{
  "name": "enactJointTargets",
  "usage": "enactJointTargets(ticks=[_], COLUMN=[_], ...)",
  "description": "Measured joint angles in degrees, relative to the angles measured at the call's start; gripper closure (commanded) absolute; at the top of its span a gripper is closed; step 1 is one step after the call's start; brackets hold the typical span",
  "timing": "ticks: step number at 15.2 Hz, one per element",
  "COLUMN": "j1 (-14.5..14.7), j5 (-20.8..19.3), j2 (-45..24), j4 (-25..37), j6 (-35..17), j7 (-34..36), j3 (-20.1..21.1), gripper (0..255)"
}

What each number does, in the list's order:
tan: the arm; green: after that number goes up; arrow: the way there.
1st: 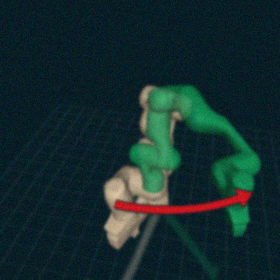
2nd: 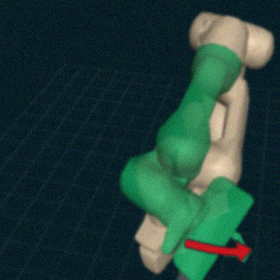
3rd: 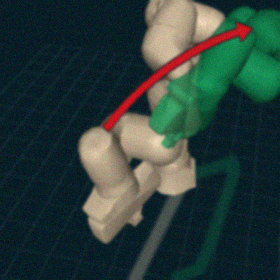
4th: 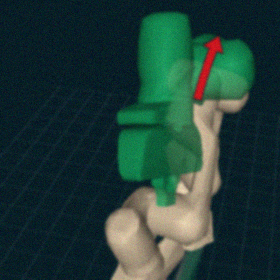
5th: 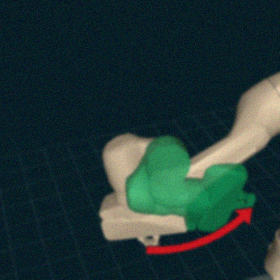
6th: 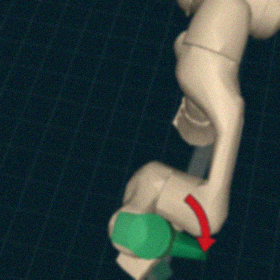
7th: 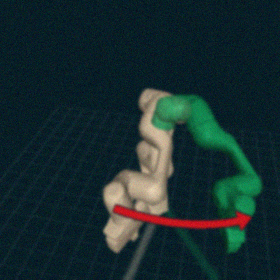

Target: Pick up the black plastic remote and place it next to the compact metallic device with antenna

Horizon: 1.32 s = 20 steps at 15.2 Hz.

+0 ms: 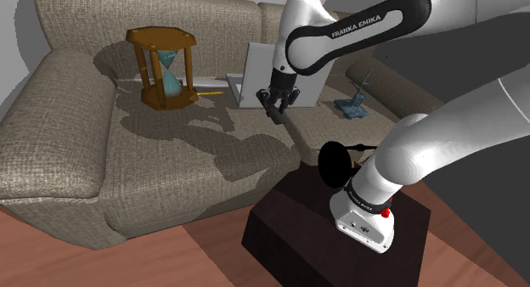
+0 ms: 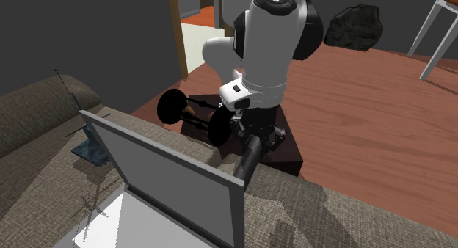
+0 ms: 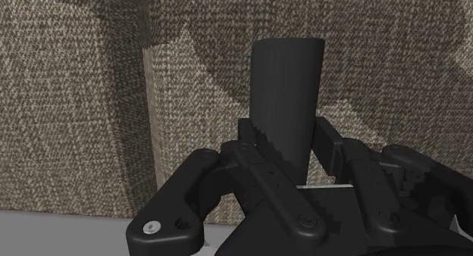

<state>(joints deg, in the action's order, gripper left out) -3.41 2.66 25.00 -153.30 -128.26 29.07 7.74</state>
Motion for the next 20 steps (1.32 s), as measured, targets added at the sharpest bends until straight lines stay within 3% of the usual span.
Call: enactJointTargets(ticks=[20], j1=[-0.06], j5=[-0.20], j2=[6.63], j4=[10.90], j6=[17.54], j7=[-0.64], j3=[-1.09], gripper=[255])
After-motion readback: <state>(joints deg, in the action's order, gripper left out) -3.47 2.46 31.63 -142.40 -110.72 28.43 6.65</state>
